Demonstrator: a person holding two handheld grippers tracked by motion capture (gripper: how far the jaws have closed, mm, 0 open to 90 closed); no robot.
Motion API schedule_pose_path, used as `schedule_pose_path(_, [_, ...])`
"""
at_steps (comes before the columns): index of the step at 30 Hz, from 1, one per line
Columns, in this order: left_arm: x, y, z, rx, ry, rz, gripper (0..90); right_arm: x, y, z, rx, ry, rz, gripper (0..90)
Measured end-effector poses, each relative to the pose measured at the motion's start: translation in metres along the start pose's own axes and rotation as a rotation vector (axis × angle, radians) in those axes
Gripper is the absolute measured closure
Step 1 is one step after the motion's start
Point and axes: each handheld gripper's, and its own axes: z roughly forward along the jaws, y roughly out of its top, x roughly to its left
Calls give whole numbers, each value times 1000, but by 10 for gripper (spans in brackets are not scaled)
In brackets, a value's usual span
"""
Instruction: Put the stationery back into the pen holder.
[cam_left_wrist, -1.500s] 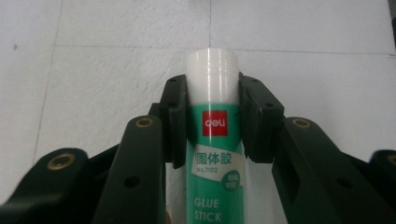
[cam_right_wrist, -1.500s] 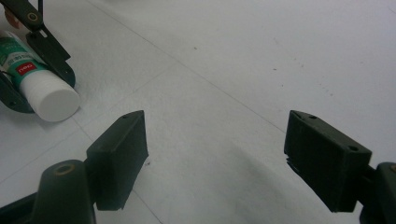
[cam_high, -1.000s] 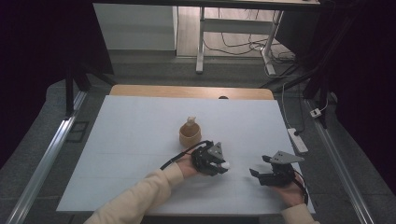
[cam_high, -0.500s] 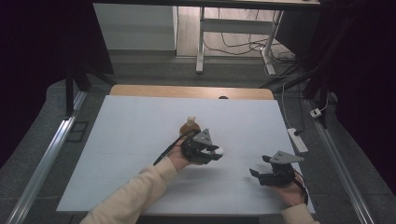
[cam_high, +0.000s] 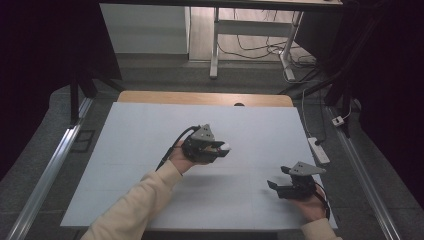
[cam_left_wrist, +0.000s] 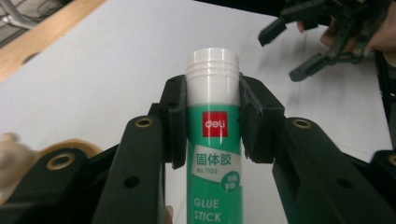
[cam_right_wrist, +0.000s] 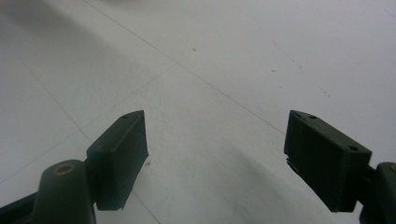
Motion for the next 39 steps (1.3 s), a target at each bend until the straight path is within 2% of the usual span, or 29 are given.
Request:
schedule_pose_path(7, [10,-1,-9,-40,40,-38,636,0,0,0,0,0,2,207])
schedule_pose_path(19, [29,-1,-15,-59,95,-70,635,0,0,-1,4,1,1,207])
schedule_pose_path(25, [37,-3,-16,-78,105,-102,634,0,0,-1,4,1,1,207])
schedule_pose_path(39, [53,-5,-14,-99,144,-131,634,0,0,0,2,-3,3,207])
